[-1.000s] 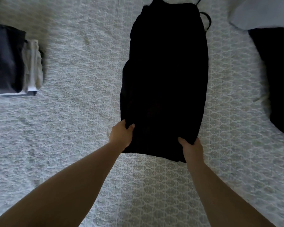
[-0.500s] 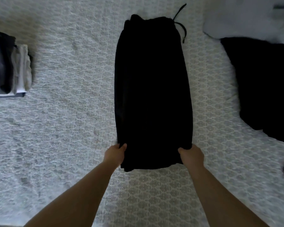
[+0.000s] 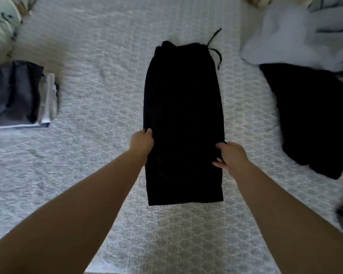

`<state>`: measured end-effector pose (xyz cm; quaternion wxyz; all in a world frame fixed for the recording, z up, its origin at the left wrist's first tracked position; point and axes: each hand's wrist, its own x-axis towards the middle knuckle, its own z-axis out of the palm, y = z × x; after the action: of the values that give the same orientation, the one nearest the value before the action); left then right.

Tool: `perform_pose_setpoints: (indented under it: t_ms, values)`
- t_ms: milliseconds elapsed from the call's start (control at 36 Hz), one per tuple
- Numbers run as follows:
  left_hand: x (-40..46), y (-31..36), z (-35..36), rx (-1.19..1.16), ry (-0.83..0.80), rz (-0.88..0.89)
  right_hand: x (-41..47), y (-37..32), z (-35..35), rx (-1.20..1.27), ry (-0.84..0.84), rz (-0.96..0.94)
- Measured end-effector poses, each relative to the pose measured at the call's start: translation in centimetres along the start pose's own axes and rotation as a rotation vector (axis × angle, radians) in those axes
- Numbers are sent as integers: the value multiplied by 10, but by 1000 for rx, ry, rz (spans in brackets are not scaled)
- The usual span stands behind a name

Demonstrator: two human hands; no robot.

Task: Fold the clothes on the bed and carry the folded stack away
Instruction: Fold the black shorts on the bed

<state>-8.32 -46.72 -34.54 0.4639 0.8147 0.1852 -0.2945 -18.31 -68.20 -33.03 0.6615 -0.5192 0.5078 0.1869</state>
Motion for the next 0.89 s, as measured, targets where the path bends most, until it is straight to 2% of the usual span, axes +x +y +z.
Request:
perform_pose_setpoints:
  t_ms: [56,139,194,250,306,444,528,611,778,889]
  values:
    - [-4,36,-13,-64,104,150,-13,-30,5,32,-9,-134]
    - [-14,75,-29,-194,286,429,-35,-60,14,75,95,-412]
    - [-19,79,-35,-194,393,592,-44,-61,15,51,213,-582]
    - [-18,60,-31,-136,440,649,-38,-49,9,13,271,-641]
    - [-13,23,-19,-33,400,547,-23,-22,3,-49,251,-541]
    - [15,-94,11,347,87,31,33,65,-1,-348,244,-127]
    - [24,-139,22,465,-72,-134,54,98,-11,-329,188,52]
    - [22,-158,28,430,-76,-190,63,115,-18,-361,167,113]
    - [6,-166,42,279,15,-166,62,123,-28,-338,138,122]
    - [-6,-166,48,327,131,-98,58,120,-29,-369,119,124]
